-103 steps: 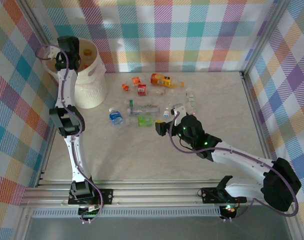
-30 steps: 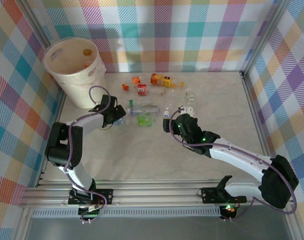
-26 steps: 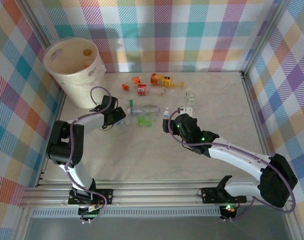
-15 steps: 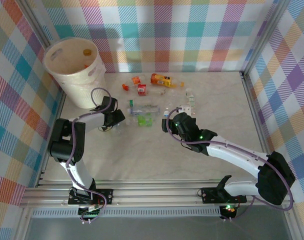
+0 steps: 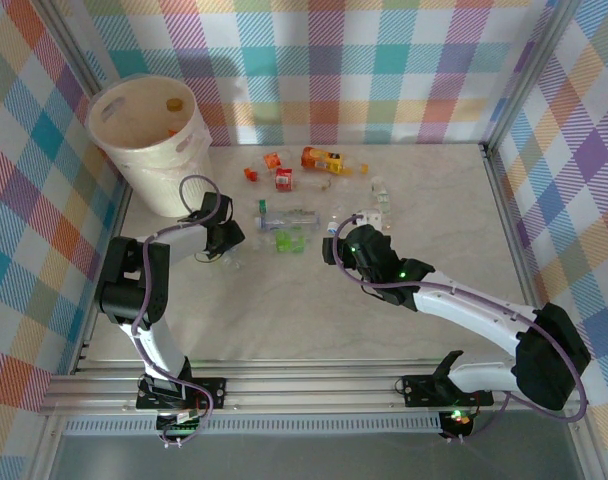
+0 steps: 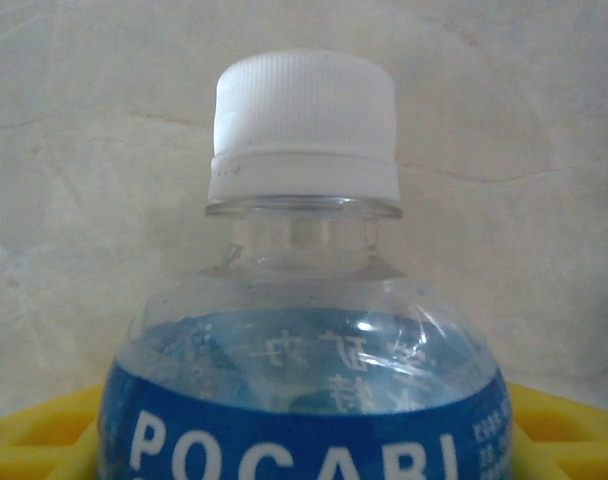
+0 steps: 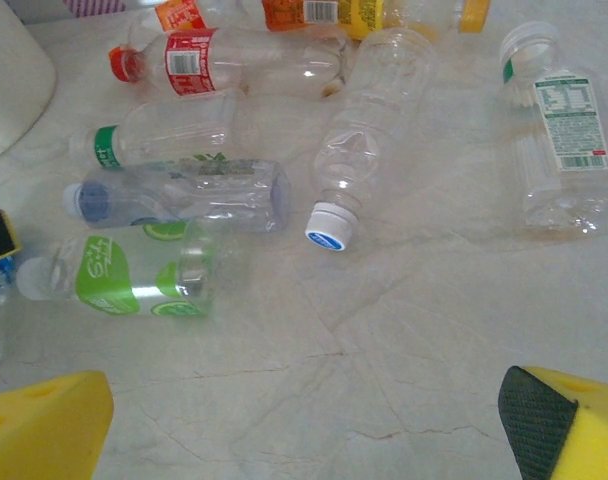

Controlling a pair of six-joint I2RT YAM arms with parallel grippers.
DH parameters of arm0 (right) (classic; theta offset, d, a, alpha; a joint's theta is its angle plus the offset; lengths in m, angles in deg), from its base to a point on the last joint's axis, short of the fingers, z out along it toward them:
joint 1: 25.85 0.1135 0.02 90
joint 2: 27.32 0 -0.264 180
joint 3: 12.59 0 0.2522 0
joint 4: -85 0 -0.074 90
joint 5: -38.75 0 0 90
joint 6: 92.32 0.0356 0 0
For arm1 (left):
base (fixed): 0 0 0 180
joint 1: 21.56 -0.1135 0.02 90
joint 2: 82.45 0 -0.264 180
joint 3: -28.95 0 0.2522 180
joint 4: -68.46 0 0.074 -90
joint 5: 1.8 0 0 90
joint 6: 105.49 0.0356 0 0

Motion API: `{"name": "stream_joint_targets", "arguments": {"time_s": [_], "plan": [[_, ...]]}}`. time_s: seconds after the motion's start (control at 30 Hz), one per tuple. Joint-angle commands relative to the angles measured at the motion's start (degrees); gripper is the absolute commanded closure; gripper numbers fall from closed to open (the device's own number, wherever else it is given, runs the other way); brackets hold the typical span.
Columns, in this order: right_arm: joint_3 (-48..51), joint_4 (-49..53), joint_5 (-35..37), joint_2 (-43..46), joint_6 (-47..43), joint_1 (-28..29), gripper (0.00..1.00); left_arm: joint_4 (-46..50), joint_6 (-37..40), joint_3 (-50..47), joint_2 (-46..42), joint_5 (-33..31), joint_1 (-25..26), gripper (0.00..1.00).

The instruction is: Put the plastic bottles in the bin

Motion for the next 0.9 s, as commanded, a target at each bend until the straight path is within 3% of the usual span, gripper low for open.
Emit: {"name": "stream_joint_targets", "arguments": {"time_s": [0.0, 0.17, 0.37, 0.87], "plan": [[0.54, -4.26, -2.16, 2.29, -2.14, 0.0, 0.0, -2.36, 0.08, -1.98, -0.17, 2.02, -0.41, 0.42], [1.28, -7.9, -5.77, 3.06, -4.25, -0.01, 0.0, -3.12, 0.98, -3.53, -2.81, 2.19, -0.51, 0.49], [2.67, -14.7, -15.78, 3.15, -8.97, 0.0, 0.0, -5.44, 4.64, -6.75, -8.83, 2.96, -0.54, 0.54], [1.0, -20.27, -26.32, 0.92, -12.08, 0.09, 0.0, -9.22, 13.17, -12.8, -31.64, 7.85, -0.58, 0.58]]}}
